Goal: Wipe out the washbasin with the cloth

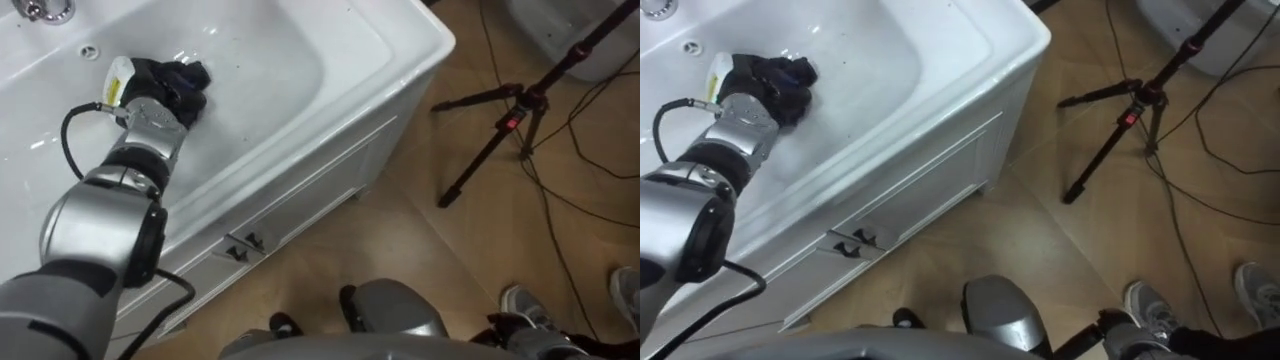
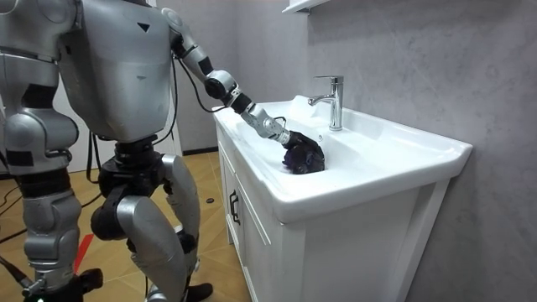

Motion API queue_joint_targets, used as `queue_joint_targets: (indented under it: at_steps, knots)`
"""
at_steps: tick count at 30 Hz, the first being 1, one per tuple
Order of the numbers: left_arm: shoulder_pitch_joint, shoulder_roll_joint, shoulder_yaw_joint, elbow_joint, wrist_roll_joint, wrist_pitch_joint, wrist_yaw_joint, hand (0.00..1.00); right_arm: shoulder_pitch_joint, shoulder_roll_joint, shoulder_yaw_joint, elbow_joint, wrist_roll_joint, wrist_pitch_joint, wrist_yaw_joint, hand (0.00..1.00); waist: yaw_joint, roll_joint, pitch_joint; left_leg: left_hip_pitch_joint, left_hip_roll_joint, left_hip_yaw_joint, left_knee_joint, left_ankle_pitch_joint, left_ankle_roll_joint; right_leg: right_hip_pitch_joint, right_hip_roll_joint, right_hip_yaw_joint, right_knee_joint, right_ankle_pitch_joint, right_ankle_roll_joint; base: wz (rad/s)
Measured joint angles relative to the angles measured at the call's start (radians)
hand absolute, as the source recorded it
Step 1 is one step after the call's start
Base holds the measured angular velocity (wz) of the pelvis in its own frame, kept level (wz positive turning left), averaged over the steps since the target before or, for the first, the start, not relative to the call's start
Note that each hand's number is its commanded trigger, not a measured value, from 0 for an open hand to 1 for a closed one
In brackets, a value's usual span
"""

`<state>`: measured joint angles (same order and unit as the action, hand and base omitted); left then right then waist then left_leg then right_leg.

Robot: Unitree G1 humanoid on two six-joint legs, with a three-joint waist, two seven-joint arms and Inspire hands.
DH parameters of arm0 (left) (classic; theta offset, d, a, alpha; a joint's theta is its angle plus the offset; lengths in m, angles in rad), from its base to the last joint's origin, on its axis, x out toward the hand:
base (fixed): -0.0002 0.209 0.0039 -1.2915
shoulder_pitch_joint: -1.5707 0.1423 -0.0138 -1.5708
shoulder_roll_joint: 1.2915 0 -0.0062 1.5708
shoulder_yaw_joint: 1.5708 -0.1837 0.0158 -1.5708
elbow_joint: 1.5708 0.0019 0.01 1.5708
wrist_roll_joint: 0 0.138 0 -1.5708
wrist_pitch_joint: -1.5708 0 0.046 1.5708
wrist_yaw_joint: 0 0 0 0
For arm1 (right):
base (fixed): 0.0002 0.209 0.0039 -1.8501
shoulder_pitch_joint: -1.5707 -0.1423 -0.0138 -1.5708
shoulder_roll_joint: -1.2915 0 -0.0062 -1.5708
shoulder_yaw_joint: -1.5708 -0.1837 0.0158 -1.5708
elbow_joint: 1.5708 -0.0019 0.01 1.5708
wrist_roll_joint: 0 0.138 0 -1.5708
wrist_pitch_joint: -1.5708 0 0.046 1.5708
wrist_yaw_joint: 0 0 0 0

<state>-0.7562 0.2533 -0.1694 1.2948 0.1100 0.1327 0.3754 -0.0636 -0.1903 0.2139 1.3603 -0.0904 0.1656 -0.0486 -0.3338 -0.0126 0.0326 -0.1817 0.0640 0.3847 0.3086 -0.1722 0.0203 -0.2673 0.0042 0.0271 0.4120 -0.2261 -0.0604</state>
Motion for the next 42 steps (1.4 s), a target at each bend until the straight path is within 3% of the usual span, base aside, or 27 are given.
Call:
queue_joint_targets:
  at_steps: [13, 19, 29, 36, 42]
  knots:
    - [-0.06, -0.009, -0.04, -0.012, 0.003, -0.009, -0.036, 1.0, 0.01, -0.001, 0.021, -0.001, -0.033, -0.015, 0.008, 0.0, -0.021, 0.016, -0.0027, 0.004, 0.027, 0.027, 0.0, 0.0, -0.001, 0.029, 0.018, 0.007, -0.054, 0.027, -0.009, -0.04]
    - [-0.06, -0.035, -0.064, -0.077, 0.014, -0.009, -0.063, 1.0, 0.045, -0.002, 0.02, -0.01, -0.031, -0.035, 0.007, 0.0, -0.02, 0.019, -0.0015, 0.05, 0.024, 0.029, -0.024, 0.002, -0.004, 0.08, 0.02, 0.012, -0.087, 0.03, -0.009, -0.02]
    - [-0.057, -0.036, -0.121, -0.177, 0.128, -0.003, -0.144, 1.0, 0.071, -0.009, 0.001, -0.015, -0.033, -0.047, 0.041, 0.0, -0.013, 0.019, -0.002, 0.081, 0.012, 0.02, -0.044, 0.002, -0.004, 0.132, 0.016, 0.0, -0.137, 0.041, 0.001, 0.05]
    - [0.016, -0.054, -0.12, -0.203, 0.128, -0.001, -0.154, 1.0, 0.117, -0.007, -0.002, -0.042, -0.032, -0.026, 0.048, 0.0, -0.015, 0.029, -0.009, 0.168, 0.006, 0.022, -0.094, 0.0, -0.008, 0.214, 0.015, 0.003, -0.177, 0.045, 0.004, -0.04]
    - [0.106, -0.074, -0.108, -0.19, 0.129, 0.014, -0.154, 1.0, 0.126, -0.007, -0.003, -0.047, -0.032, 0.002, 0.016, 0.0, -0.015, 0.054, -0.0231, 0.231, 0.01, 0.024, -0.105, -0.006, -0.019, 0.276, 0.023, 0.023, -0.193, 0.046, 0.003, -0.11]
